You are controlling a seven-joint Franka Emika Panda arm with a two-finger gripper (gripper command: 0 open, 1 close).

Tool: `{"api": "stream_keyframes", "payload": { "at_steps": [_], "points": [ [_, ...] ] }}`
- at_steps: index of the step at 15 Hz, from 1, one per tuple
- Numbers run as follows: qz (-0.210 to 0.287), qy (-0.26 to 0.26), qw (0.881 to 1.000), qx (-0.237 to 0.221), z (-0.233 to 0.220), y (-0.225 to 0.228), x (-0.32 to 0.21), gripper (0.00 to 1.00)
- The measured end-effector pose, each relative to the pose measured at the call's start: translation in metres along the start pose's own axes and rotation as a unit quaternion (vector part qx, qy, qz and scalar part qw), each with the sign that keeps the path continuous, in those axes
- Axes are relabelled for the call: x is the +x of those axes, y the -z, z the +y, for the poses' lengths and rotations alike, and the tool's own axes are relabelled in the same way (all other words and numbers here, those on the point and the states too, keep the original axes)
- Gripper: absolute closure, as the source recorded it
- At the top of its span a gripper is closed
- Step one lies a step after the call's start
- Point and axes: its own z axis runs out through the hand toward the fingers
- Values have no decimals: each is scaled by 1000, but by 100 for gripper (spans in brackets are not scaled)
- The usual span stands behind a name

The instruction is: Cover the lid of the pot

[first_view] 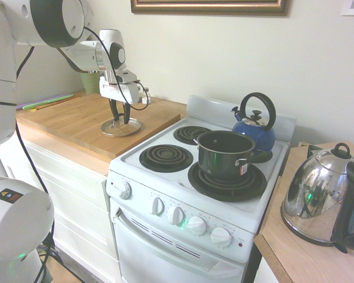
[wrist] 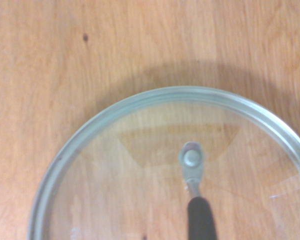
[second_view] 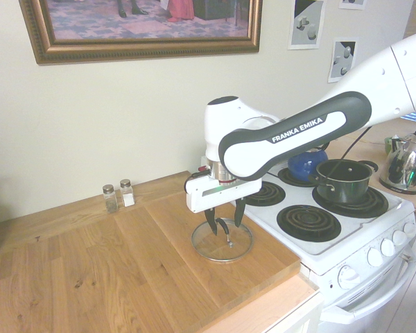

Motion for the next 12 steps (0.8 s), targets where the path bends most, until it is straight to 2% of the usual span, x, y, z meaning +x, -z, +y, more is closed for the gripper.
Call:
{"api": "stream_keyframes", "payload": {
  "at_steps": [12],
  "points": [
    [-1, -1, 1000, 1, 0, 1, -1, 100]
  ]
}}
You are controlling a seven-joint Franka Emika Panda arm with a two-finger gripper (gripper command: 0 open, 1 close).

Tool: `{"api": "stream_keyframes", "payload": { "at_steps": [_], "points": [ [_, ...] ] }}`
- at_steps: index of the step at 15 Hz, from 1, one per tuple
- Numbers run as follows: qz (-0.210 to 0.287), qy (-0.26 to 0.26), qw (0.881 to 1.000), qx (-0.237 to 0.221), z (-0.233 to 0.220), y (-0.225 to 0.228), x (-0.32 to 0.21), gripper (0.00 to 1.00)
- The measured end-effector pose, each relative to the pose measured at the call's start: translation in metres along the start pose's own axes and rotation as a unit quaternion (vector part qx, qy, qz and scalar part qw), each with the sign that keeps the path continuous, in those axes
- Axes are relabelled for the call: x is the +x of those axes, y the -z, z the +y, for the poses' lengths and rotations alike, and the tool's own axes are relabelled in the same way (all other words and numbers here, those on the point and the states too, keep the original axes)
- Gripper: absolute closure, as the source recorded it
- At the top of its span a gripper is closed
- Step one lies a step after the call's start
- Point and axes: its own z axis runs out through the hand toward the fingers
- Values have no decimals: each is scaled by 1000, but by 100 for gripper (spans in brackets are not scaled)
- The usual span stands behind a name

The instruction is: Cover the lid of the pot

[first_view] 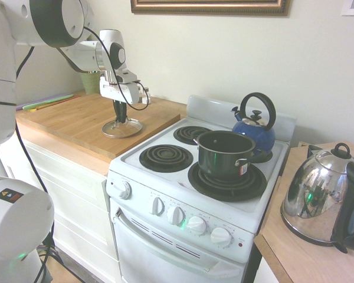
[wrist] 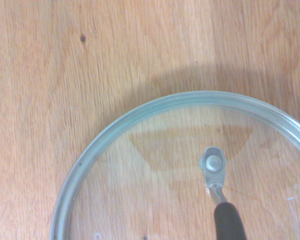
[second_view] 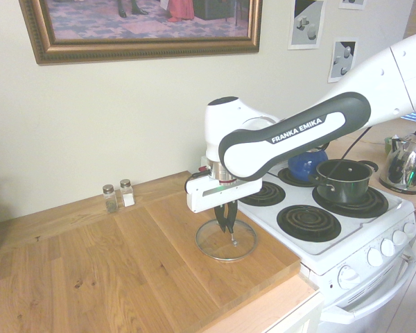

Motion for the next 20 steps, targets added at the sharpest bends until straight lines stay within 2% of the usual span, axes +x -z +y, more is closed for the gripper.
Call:
{"api": "stream_keyframes", "payload": {
  "at_steps": [7, 13, 16, 20],
  "points": [
    [-5, -20, 1000, 0, 8, 11, 19, 100],
    [8, -37, 999, 25, 43, 97, 49, 100],
    [17, -57, 998, 31, 78, 141, 88, 100],
    [24, -92, 995, 30, 132, 166, 163, 100]
  ]
}}
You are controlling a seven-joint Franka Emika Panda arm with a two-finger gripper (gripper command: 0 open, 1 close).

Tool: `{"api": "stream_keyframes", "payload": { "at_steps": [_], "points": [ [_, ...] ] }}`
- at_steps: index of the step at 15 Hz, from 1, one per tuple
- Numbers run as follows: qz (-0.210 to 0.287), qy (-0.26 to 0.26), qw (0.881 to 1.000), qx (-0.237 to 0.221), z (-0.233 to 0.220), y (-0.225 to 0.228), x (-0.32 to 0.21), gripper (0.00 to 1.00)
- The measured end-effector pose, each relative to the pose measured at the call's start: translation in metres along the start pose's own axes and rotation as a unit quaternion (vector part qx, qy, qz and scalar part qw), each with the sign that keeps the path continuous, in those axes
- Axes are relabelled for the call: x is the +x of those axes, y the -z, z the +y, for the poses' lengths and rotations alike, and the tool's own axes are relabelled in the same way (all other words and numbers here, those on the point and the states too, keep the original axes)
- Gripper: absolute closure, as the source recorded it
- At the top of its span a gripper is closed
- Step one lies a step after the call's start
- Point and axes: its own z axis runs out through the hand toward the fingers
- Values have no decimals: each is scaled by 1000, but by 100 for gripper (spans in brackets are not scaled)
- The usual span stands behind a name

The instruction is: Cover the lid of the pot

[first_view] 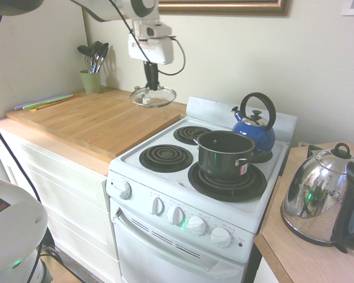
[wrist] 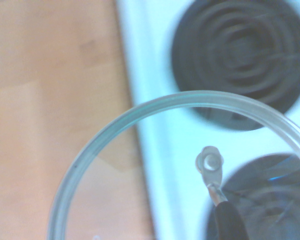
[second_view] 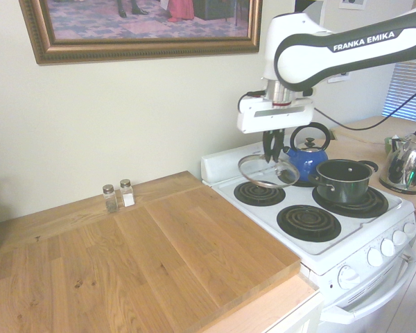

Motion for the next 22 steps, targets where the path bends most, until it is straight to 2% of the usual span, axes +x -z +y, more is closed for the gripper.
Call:
{"api": "stream_keyframes", "payload": {
  "at_steps": [5, 11, 17, 22],
  "points": [
    [3, -37, 999, -9, 57, 7, 99, 100],
    [-2, -77, 996, -36, 110, -31, 187, 100],
    [-1, -91, 995, -47, 132, -65, 227, 100],
    [-4, -88, 995, -55, 127, -90, 229, 100]
  ]
}}
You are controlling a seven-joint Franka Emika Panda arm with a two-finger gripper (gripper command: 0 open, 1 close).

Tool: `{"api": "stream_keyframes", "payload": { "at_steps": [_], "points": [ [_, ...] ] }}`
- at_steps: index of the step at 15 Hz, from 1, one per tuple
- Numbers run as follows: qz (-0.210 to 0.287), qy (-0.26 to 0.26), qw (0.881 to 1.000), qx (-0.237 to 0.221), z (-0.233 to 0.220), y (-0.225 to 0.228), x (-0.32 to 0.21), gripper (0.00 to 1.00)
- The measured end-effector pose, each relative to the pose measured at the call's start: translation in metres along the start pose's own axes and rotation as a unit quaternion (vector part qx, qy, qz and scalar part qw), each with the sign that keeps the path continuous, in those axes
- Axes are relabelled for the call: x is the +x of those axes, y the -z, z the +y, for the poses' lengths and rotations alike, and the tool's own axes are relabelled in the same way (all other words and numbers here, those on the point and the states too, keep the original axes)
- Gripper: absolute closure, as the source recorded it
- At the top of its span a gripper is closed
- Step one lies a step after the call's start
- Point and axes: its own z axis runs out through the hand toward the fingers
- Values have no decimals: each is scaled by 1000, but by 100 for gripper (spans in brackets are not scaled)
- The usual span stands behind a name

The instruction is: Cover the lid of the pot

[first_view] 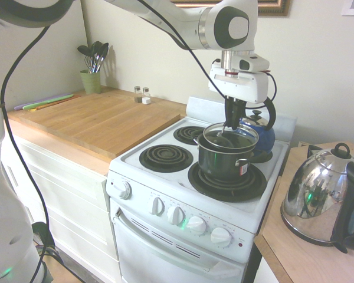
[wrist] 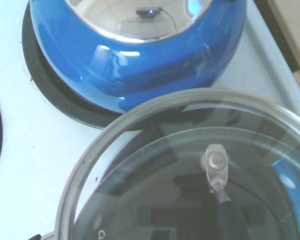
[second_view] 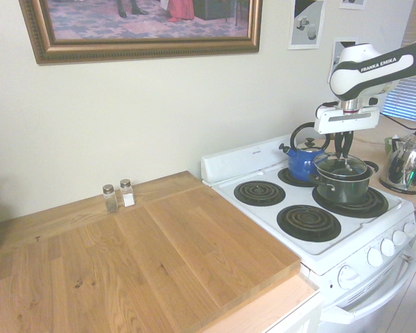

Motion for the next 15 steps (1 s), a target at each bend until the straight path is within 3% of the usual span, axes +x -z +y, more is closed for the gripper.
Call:
{"api": "stream_keyframes", "payload": {
  "at_steps": [15],
  "points": [
    [-4, 8, 1000, -5, -1, -3, -8, 100]
  ]
}}
